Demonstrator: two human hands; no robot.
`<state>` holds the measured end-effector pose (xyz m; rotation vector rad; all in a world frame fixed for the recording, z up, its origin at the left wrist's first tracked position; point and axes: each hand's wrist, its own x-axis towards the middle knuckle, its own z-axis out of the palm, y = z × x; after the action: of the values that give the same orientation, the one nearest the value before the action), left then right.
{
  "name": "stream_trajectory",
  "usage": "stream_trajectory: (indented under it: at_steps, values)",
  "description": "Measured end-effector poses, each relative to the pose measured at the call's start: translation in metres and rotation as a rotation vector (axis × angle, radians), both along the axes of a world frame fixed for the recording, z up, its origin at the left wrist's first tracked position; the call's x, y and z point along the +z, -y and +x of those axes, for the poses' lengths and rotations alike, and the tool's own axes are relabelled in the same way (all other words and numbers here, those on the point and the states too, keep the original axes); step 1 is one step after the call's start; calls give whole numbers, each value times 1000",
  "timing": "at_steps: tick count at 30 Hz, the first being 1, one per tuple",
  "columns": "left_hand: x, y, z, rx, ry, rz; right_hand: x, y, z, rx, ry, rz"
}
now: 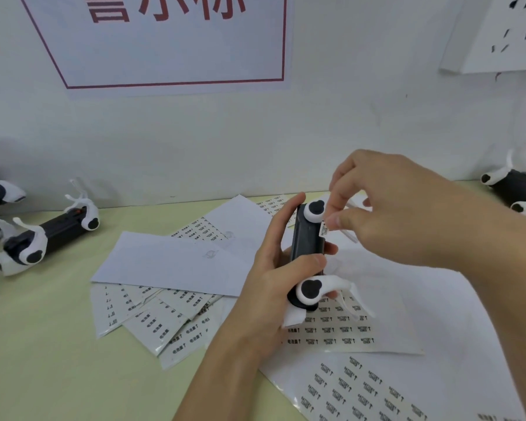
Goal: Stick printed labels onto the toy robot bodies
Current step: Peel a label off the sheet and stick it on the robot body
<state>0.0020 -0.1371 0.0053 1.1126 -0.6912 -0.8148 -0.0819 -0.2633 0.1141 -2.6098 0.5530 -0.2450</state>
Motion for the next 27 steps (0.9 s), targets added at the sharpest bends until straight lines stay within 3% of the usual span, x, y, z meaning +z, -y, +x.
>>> stream_trajectory:
  at_steps: [15, 27]
  values:
    - [3, 1, 0, -23, -101, -40, -5, 1, 3, 36, 18, -17]
    - [1, 1, 2, 7, -64, -25, -7, -2, 6, 72, 42, -64]
